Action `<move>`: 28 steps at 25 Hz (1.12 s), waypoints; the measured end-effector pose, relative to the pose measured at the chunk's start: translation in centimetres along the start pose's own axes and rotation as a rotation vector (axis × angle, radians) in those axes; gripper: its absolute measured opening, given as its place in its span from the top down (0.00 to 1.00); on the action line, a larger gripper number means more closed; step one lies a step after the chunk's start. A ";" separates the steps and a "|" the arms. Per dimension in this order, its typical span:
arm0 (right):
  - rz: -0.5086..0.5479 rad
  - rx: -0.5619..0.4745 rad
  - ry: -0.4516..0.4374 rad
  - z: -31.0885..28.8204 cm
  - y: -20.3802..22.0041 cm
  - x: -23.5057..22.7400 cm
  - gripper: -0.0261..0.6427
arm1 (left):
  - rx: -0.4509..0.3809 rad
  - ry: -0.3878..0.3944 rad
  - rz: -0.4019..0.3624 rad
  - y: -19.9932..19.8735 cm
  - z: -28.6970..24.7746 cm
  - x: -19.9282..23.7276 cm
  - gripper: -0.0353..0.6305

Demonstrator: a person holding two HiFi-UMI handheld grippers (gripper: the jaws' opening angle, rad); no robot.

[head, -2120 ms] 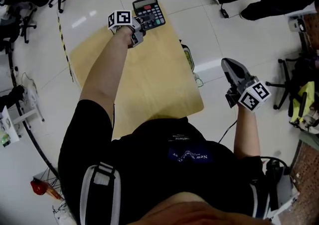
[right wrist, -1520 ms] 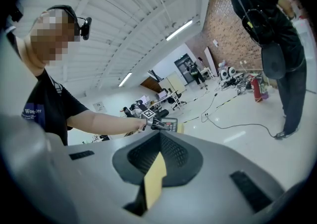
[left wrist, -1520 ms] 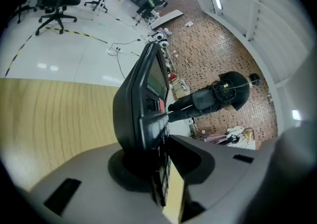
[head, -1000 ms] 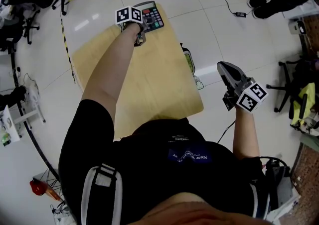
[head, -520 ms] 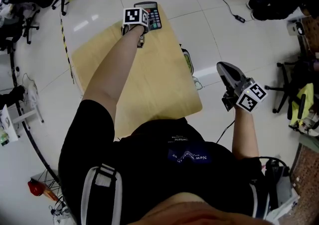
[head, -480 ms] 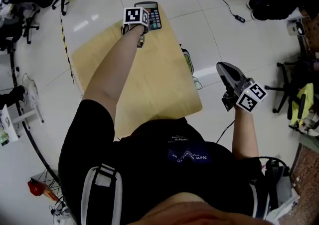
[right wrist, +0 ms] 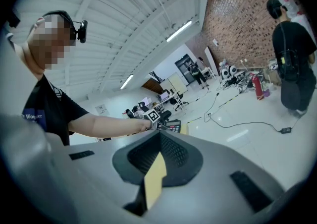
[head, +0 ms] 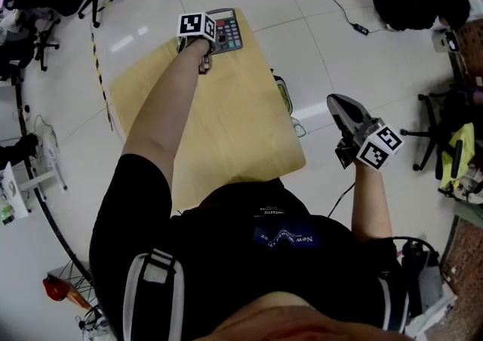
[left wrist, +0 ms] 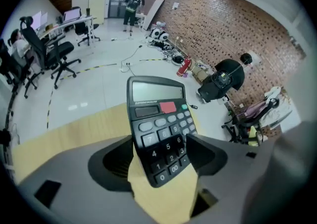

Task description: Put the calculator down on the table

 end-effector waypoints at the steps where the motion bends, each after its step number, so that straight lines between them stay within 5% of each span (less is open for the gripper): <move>1: 0.001 0.001 0.000 0.1 0.0 0.0 0.98 | -0.012 -0.026 -0.016 0.0 0.1 0.0 0.47; 5: 0.010 0.003 -0.001 0.2 -0.1 0.2 0.98 | -0.072 -0.135 -0.117 0.1 1.1 0.0 0.46; 8: 0.018 0.001 -0.010 -0.3 -0.3 0.6 0.98 | -0.161 -0.111 -0.096 0.0 2.2 0.3 0.46; 12: 0.036 0.011 -0.026 -0.8 -0.8 1.1 0.98 | -0.369 0.060 -0.025 1.4 5.4 1.1 0.46; 17: 0.065 0.014 -0.057 -1.2 -2.5 1.5 0.98 | -0.619 0.375 0.098 6.2 12.4 2.4 0.46; 20: 0.097 0.025 -0.097 -2.1 -3.9 2.4 0.98 | -0.776 0.470 0.144 10.7 17.8 4.1 0.46; 25: 0.169 0.054 -0.171 -4.7 -6.1 5.5 0.98 | -0.982 0.517 0.215 18.7 26.7 8.4 0.88; 28: 0.223 0.081 -0.228 -7.0 -7.0 8.2 0.98 | -1.086 0.518 0.214 22.8 31.3 10.0 0.94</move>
Point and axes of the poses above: the fingertips, and each gripper's own axes: z backward along the fingers, x to its left, y out of its underside, the point moved 10 cm from there along z, backward along the fingers, and after that the axes turned 12 degrees about -y, right-handed, at the moved point
